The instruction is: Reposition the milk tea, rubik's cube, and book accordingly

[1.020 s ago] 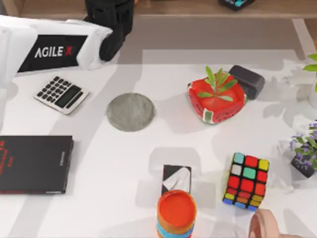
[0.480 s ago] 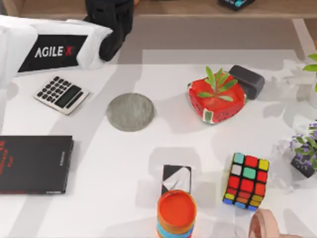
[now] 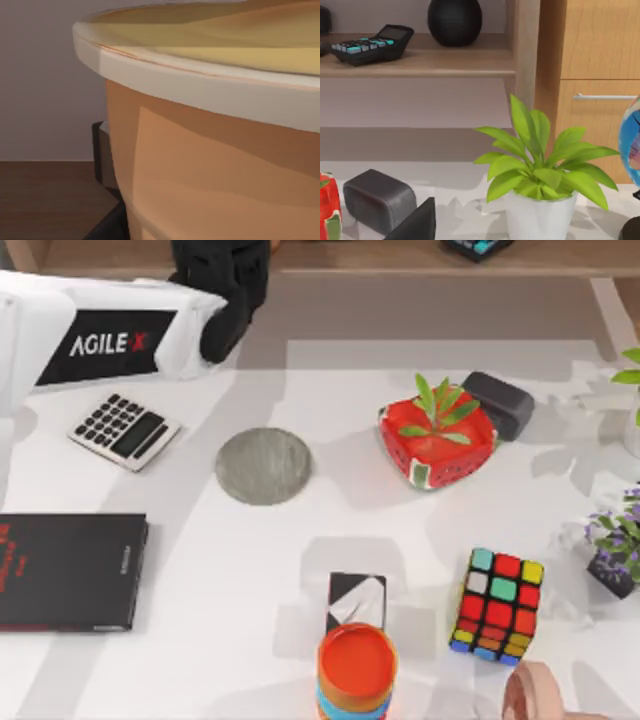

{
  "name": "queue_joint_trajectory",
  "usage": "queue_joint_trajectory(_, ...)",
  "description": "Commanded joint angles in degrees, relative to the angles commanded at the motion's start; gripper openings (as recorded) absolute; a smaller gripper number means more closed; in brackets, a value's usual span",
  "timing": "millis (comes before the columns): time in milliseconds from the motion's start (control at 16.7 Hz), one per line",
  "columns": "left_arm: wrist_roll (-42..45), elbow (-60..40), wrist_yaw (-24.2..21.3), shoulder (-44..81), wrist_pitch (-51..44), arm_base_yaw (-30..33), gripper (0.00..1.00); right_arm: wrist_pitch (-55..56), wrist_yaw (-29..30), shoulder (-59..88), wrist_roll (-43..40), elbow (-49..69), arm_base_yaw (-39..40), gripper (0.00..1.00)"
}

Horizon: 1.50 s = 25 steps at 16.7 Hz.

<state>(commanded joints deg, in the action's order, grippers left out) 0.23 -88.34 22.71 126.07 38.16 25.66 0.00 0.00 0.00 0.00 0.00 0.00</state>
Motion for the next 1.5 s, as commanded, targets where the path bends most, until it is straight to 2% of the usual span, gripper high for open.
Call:
queue_joint_trajectory(360, 0.2, 0.9, 0.2, -1.1, 0.5, 0.5, 0.0, 0.0, 0.0, 0.0, 0.0, 0.0, 0.0, 1.0)
queue_joint_trajectory(840, 0.3, 19.4, 4.3, -14.0, 5.5, 4.3, 0.0, 0.0, 0.0, 0.0, 0.0, 0.0, 0.0, 1.0)
queue_joint_trajectory(1260, 0.4, 21.0, 4.8, -14.9, 6.6, 4.5, 0.0, 0.0, 0.0, 0.0, 0.0, 0.0, 0.0, 1.0)
queue_joint_trajectory(1500, 0.3, 25.7, 6.4, -14.7, 13.4, 6.2, 0.0, 0.0, 0.0, 0.0, 0.0, 0.0, 0.0, 1.0)
